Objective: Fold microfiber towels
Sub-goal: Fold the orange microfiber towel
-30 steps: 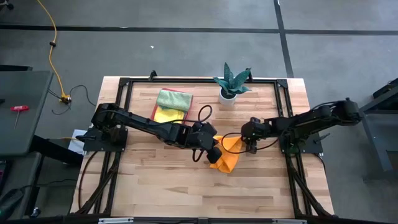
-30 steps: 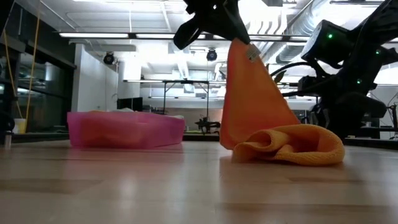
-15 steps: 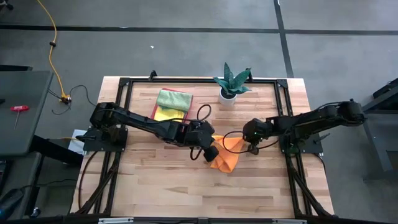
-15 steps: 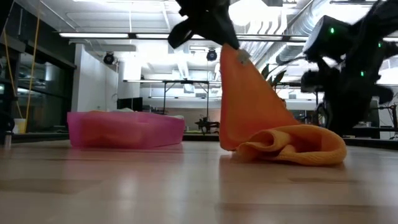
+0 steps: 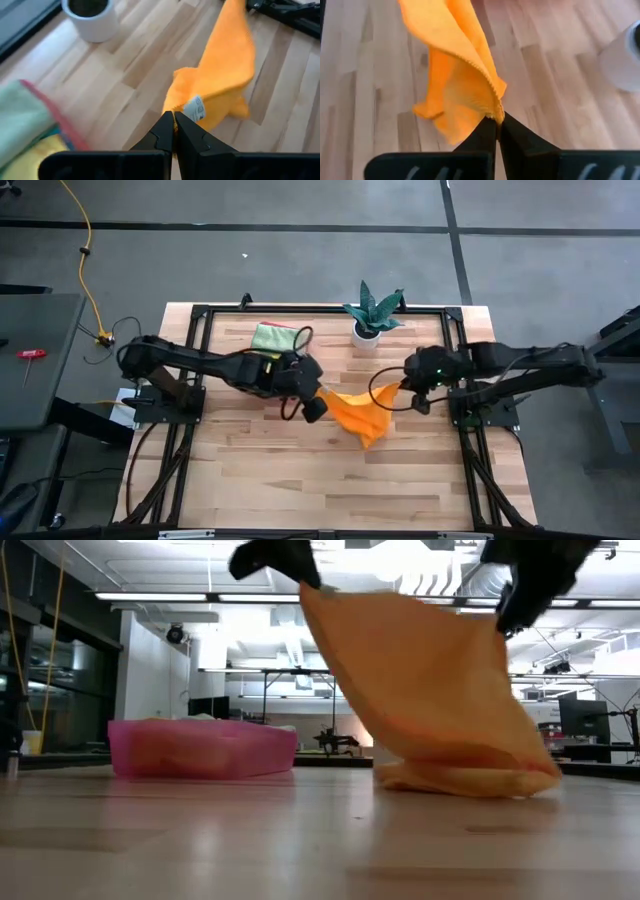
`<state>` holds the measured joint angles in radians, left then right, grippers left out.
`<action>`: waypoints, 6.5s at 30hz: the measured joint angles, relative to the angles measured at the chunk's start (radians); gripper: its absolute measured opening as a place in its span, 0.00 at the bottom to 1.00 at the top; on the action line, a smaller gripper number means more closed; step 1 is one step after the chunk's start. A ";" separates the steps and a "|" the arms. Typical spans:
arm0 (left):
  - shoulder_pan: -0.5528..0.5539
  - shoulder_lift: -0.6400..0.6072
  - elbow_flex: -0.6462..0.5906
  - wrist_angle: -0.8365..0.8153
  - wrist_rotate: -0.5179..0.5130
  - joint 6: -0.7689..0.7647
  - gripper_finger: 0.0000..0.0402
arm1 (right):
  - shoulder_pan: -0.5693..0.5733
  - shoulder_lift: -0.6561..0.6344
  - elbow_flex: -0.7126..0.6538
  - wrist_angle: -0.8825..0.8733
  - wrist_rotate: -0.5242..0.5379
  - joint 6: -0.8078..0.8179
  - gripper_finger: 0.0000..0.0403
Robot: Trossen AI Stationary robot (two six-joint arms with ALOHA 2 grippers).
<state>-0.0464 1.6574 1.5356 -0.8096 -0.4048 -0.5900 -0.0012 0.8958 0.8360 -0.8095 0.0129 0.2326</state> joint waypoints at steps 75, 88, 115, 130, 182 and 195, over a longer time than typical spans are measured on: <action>-0.428 -0.113 -0.620 0.670 0.252 -0.542 0.00 | 0.875 0.544 0.105 0.314 0.134 1.027 0.00; -0.363 -0.107 -0.619 0.938 0.638 -0.562 0.00 | 0.884 0.451 0.105 0.343 -0.020 1.018 0.00; -0.302 -0.107 -0.619 0.464 0.173 -0.585 0.00 | 0.608 0.433 0.015 0.120 0.131 1.070 0.00; -0.284 -0.013 -0.620 0.473 0.164 -0.631 0.00 | 0.542 0.449 -0.035 0.172 0.132 1.129 0.00; -0.434 0.079 -0.620 0.778 0.006 -0.469 0.35 | 0.630 0.318 -0.031 0.037 0.274 1.002 0.41; -0.388 0.177 -0.618 0.781 0.068 -0.496 0.01 | 0.649 0.412 -0.292 0.645 0.187 1.181 0.03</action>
<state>-0.4342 1.8341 0.9180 -0.0288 -0.3368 -1.0864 0.6476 1.3082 0.5435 -0.1645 0.1995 1.4139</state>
